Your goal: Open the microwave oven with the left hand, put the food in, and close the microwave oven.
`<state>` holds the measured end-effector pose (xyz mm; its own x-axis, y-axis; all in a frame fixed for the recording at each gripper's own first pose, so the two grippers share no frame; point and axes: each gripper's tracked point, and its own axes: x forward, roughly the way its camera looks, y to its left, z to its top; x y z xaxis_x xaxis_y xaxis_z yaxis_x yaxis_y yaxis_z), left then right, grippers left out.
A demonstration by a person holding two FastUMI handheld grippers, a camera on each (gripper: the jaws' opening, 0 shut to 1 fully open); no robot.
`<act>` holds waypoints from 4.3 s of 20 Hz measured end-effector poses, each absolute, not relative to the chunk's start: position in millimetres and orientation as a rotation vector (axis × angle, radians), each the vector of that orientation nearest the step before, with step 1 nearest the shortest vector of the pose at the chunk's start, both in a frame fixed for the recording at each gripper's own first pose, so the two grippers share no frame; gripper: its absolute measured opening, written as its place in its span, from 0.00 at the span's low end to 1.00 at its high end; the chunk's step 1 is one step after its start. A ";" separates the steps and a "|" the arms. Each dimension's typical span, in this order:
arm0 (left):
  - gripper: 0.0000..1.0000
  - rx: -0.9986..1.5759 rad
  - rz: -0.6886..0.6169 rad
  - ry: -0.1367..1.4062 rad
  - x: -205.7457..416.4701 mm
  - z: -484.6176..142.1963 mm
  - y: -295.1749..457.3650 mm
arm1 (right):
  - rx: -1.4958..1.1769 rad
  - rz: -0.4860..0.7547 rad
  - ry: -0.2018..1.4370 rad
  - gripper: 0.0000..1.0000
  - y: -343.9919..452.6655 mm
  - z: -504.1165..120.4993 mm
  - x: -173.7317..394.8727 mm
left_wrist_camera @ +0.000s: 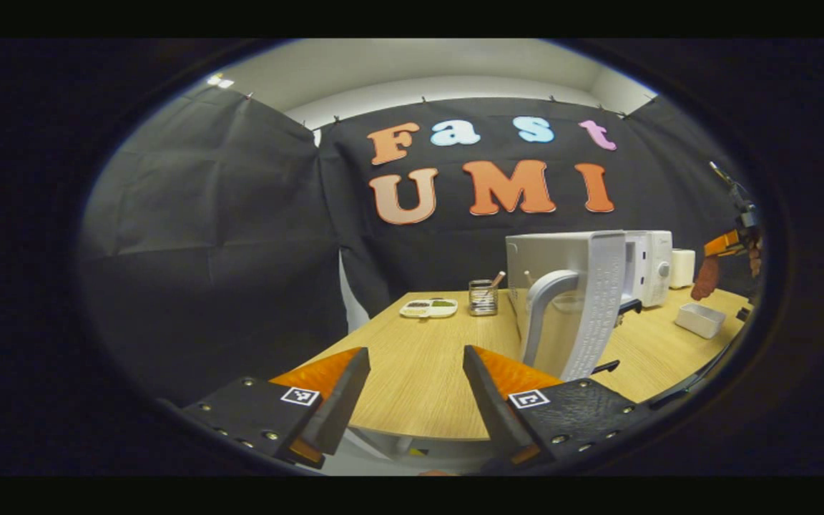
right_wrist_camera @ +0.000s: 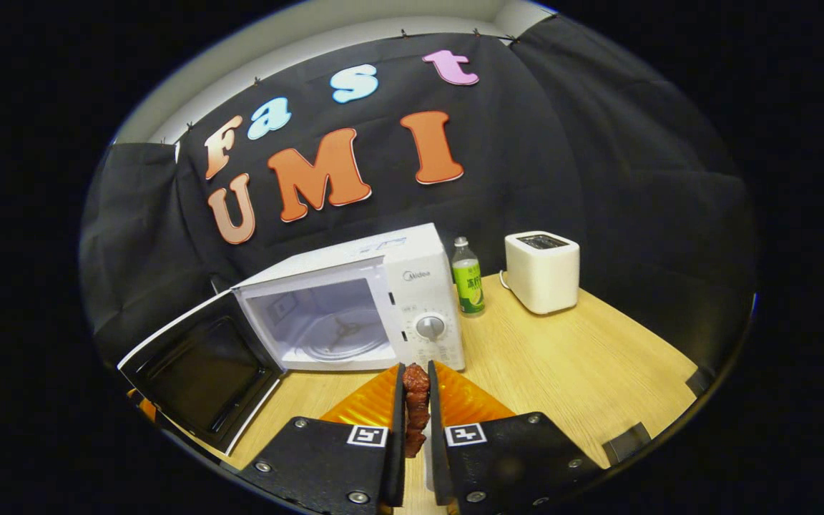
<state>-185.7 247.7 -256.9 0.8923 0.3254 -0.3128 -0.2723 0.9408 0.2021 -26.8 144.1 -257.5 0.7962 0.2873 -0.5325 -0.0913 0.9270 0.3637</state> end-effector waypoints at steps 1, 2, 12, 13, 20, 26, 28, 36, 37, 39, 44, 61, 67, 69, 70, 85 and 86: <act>0.82 0.147 0.311 0.350 -185.0 -257.9 247.3 | 0.327 0.223 0.605 0.15 154.9 -252.2 -20.0; 0.82 0.138 0.310 0.351 -185.2 -258.7 247.4 | 0.324 0.229 0.589 0.15 163.4 -247.7 -12.7; 0.80 0.140 0.337 0.358 -187.6 -260.5 266.1 | 0.289 0.265 0.529 0.15 264.6 -249.6 48.2; 0.80 0.139 0.340 0.358 -187.0 -260.3 269.3 | 0.286 0.257 0.528 0.15 272.1 -253.5 54.8; 0.82 0.119 0.370 0.362 -185.1 -264.6 290.1 | 0.388 0.171 0.492 0.15 311.8 -277.4 87.3; 0.82 0.090 0.369 0.363 -181.8 -273.3 295.0 | 0.570 0.050 0.455 0.15 319.8 -307.5 107.5; 0.82 0.084 0.366 0.358 -180.1 -272.7 295.4 | 0.605 0.017 0.449 0.15 319.3 -318.2 112.5; 0.80 0.071 0.371 0.360 -178.6 -278.6 296.7 | 0.707 -0.074 0.414 0.15 333.5 -351.1 136.5; 0.80 0.069 0.371 0.362 -177.9 -278.1 296.0 | 0.727 -0.089 0.417 0.15 335.7 -356.4 138.1; 0.80 0.072 0.375 0.366 -180.2 -278.9 298.5 | 0.749 -0.106 0.421 0.15 341.0 -364.1 137.9; 0.80 0.075 0.381 0.374 -182.5 -281.4 300.1 | 0.739 -0.123 0.388 0.15 346.2 -371.5 141.2; 0.82 0.115 0.347 0.348 -177.7 -267.3 278.8 | 0.323 -0.162 0.463 0.37 320.3 -400.3 147.6; 0.82 0.092 0.282 0.365 -159.6 -274.2 253.9 | 0.216 -0.054 0.421 0.53 313.1 -360.8 124.5; 0.80 0.091 0.264 0.367 -154.1 -278.6 247.4 | 0.231 -0.003 0.404 0.57 309.8 -344.3 108.1; 0.80 0.087 0.256 0.373 -151.7 -282.1 243.9 | 0.237 0.021 0.395 0.58 307.4 -334.6 101.0; 0.83 -0.009 0.037 0.326 -113.1 -280.6 131.6 | 0.171 0.264 0.310 0.88 192.5 -208.1 6.9; 0.83 -0.014 0.015 0.328 -107.5 -282.6 120.1 | 0.173 0.263 0.316 0.88 180.7 -205.5 3.7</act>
